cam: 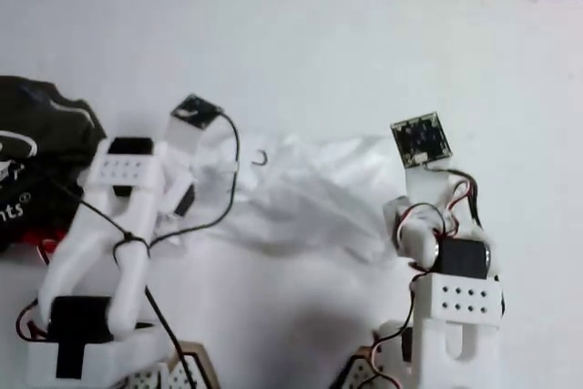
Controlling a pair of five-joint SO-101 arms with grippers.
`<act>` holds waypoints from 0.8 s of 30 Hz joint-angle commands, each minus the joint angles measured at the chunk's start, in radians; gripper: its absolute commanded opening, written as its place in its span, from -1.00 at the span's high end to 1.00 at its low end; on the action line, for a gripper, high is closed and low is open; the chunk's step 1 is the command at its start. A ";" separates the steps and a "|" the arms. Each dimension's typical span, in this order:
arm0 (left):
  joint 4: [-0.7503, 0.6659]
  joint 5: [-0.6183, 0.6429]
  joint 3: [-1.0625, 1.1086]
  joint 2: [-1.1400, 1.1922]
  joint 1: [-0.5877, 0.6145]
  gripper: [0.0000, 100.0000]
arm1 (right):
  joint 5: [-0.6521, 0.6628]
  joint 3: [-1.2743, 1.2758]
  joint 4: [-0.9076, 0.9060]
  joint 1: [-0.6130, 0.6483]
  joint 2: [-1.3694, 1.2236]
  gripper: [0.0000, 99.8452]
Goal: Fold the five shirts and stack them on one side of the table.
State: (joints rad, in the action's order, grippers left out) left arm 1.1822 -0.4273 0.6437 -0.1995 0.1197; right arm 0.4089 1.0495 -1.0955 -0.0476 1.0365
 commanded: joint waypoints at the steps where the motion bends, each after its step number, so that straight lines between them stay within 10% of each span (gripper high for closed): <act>1: 0.112 0.000 -0.116 -0.020 0.011 0.94 | 0.008 0.028 0.047 -0.007 0.024 0.33; 10: 0.477 -0.008 -0.380 -0.020 0.071 0.94 | -0.028 0.068 0.182 -0.007 0.015 0.32; 24: 0.419 -0.100 -0.433 -0.012 0.269 0.53 | -0.176 -0.672 0.064 0.104 -0.846 0.32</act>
State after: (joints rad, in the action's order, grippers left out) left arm 1.6379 -0.5240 0.2463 -0.1995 0.3698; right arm 0.2432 0.5953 -0.9605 0.0184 0.4120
